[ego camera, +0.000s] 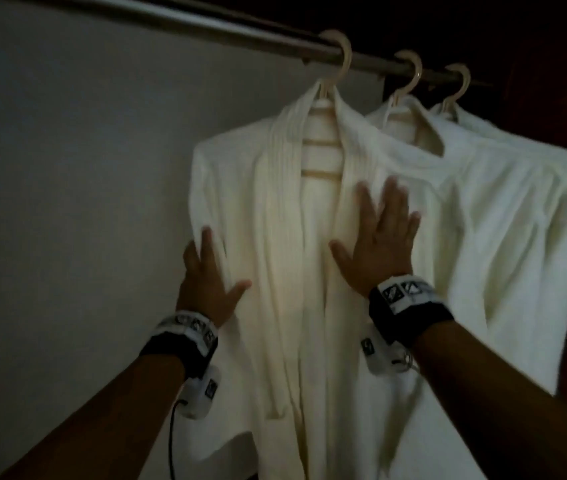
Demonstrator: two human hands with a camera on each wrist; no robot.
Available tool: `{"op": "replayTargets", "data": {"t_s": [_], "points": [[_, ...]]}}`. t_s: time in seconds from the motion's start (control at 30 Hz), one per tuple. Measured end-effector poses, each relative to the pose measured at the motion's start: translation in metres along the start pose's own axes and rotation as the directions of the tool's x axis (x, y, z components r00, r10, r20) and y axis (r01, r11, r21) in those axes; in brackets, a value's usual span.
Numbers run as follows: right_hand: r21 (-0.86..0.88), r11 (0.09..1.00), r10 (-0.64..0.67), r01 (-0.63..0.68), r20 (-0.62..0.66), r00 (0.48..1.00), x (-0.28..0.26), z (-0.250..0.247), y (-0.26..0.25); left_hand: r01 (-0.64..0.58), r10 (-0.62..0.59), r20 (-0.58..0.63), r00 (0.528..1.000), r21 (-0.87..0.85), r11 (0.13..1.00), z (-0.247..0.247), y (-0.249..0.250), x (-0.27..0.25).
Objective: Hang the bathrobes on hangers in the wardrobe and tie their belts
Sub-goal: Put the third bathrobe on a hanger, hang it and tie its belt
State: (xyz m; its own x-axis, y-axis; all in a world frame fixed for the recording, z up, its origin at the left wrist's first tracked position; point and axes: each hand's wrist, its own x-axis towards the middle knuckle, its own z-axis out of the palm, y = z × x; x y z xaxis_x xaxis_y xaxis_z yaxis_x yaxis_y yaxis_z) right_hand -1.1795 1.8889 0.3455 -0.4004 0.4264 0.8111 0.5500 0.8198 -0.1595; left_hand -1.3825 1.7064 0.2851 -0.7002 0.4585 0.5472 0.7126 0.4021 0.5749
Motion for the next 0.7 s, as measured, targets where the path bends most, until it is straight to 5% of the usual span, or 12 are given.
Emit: {"op": "replayTargets", "data": {"t_s": [0.07,0.13,0.23,0.3,0.33,0.5,0.6,0.7], "points": [[0.0,1.0,0.014,-0.014,0.141,0.99,-0.055,0.024,0.0,0.01,-0.017,0.084,0.996,0.083,0.997,0.036,-0.037,-0.041],[-0.042,0.998,0.065,-0.055,0.284,0.957,-0.111,0.046,0.005,0.182,-0.208,0.149,0.967,0.17,0.968,0.067,-0.069,-0.076],[-0.106,0.988,0.149,-0.113,0.446,0.882,-0.173,0.068,0.013,0.425,-0.471,0.438,0.766,0.204,0.882,0.096,-0.097,-0.105],[-0.13,0.981,0.193,-0.146,0.53,0.826,-0.197,0.077,0.014,0.443,-0.417,0.655,0.63,0.138,0.886,0.103,-0.098,-0.108],[-0.127,0.979,0.201,-0.157,0.555,0.807,-0.205,0.08,0.013,0.464,-0.383,0.691,0.613,0.078,0.883,0.105,-0.097,-0.105],[-0.111,0.973,0.227,-0.203,0.63,0.743,-0.239,0.093,0.001,0.621,-0.42,0.601,0.68,-0.166,0.766,0.115,-0.084,-0.08],[-0.056,0.94,0.269,-0.337,0.732,0.626,-0.261,0.097,-0.014,0.452,-0.338,0.512,0.789,-0.111,0.885,0.112,-0.078,-0.084],[-0.007,0.914,0.261,-0.405,0.774,0.576,-0.277,0.105,-0.028,0.341,-0.222,0.571,0.79,-0.109,0.934,0.103,-0.063,-0.104]]}}
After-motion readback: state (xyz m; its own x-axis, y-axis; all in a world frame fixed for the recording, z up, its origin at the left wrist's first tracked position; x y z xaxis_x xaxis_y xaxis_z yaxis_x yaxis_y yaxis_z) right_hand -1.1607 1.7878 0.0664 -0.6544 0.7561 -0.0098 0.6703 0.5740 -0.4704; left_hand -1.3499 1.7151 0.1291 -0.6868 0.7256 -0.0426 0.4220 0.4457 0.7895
